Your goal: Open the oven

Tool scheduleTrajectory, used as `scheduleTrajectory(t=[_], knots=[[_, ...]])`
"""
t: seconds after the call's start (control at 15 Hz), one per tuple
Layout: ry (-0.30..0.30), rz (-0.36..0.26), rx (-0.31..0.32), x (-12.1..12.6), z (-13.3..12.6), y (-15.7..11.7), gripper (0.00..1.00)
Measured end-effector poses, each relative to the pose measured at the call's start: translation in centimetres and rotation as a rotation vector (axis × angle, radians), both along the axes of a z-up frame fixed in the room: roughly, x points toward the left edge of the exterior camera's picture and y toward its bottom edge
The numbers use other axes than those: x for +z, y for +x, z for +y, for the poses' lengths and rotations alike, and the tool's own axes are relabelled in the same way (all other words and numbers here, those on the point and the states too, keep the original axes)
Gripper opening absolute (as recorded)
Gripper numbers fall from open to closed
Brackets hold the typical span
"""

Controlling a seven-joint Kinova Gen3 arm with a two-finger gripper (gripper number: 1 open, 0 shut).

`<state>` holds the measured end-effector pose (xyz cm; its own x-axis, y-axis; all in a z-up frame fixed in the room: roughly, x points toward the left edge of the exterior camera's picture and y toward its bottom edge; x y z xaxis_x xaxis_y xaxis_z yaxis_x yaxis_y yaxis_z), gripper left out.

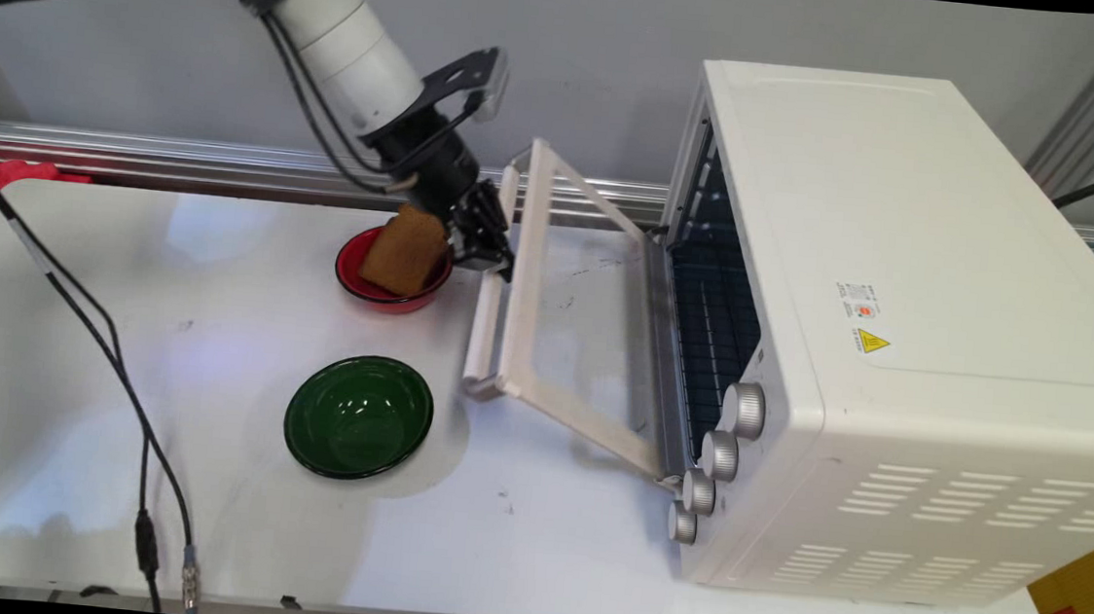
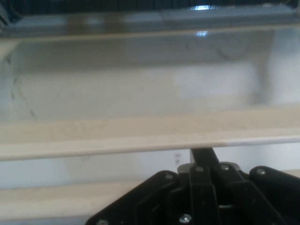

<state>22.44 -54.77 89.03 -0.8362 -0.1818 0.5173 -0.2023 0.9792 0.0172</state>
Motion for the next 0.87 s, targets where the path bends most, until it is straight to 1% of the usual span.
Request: scheduleTrajectory(t=[0.33,0.6,0.87], knots=[[-0.029,-0.005,-0.005,-3.4,-0.2,2.6,0.00],[-0.040,-0.004,-0.008,-4.8,-0.3,3.7,0.00],[-0.046,0.002,-0.005,-5.3,-0.2,4.8,0.00]])
